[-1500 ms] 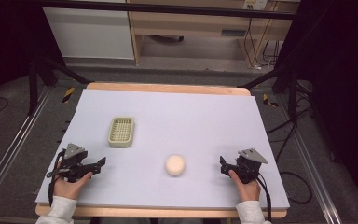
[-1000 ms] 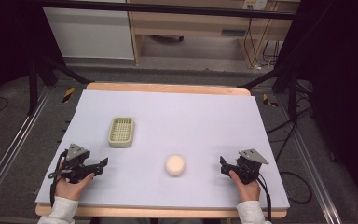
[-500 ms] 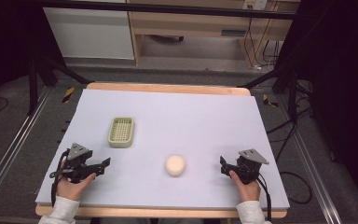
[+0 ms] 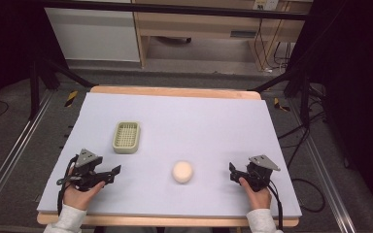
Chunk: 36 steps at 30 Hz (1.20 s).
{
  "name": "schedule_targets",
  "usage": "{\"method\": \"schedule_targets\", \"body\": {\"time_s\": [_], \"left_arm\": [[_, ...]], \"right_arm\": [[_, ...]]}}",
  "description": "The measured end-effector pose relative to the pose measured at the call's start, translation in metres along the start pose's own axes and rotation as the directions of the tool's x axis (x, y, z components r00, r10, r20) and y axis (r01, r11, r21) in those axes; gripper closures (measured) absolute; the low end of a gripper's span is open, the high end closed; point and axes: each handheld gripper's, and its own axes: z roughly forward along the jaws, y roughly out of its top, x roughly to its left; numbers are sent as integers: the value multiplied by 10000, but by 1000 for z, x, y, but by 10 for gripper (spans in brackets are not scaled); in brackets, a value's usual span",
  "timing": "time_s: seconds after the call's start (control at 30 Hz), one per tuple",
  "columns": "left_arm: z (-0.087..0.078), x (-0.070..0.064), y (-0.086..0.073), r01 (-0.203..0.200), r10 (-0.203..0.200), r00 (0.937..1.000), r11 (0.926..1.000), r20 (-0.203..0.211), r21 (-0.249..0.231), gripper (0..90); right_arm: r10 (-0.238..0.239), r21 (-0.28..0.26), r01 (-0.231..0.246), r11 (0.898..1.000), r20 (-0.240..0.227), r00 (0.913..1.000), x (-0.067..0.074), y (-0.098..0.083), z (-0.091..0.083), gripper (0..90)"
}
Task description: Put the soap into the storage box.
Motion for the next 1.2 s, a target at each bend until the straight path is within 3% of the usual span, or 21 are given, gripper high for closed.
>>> {"method": "schedule_targets", "body": {"time_s": [1.2], "left_arm": [[10,-27,11,-470,468,9981,9989,402,41,193]], "right_arm": [[-5,-48,5,10000,16,10000,0,0,0,42]]}}
